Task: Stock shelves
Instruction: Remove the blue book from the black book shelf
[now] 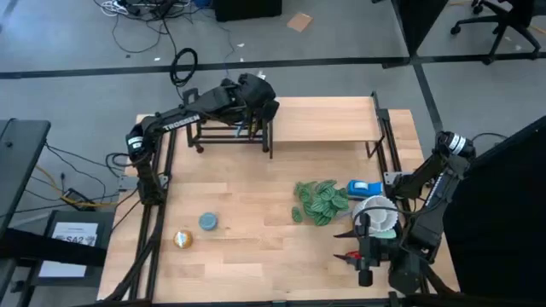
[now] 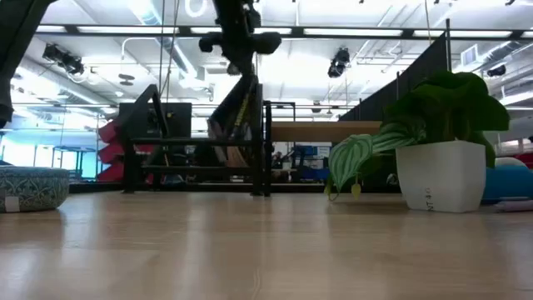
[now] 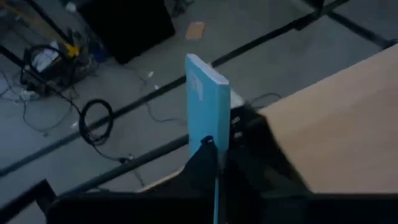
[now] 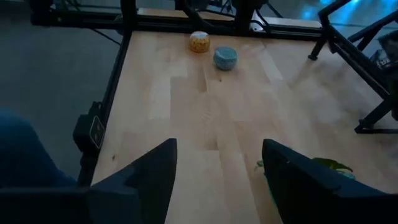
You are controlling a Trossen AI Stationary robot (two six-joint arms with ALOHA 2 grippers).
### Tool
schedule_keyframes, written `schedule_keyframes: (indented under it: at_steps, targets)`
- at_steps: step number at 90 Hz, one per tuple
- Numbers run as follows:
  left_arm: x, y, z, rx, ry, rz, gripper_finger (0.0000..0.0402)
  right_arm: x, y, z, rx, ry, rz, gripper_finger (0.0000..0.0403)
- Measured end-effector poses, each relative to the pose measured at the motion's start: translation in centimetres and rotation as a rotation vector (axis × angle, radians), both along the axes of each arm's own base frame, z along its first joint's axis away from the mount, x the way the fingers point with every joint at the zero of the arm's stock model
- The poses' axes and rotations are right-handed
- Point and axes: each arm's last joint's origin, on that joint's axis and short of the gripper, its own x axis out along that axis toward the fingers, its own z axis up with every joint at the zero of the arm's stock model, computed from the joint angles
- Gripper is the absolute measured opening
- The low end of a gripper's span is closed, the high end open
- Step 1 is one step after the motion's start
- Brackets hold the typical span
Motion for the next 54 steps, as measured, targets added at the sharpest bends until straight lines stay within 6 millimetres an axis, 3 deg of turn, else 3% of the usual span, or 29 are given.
schedule_keyframes:
  at_steps: [13, 28, 39, 54]
  targets:
    - [0.1, -0.8, 1.0, 0.046, 0.013, -0.007, 0.0002, 0.0, 0.0, 0.0, -0.001, -0.001, 0.0, 0.0204]
    - [-0.3, -3.2, 4.1, 0.161, 0.044, -0.005, 0.0001, 0.0, 0.0, 0.0, -0.003, -0.002, 0.003, 0.0199]
    - [-1.0, -6.1, 7.4, 0.254, 0.041, -0.032, 0.0001, 0.0, 0.0, 0.0, -0.008, -0.002, 0.005, 0.0197]
    - [-2.2, -11.7, 11.5, 0.298, -0.048, -0.199, 0.0, 0.0, 0.0, 0.1, -0.016, -0.008, 0.002, 0.0197]
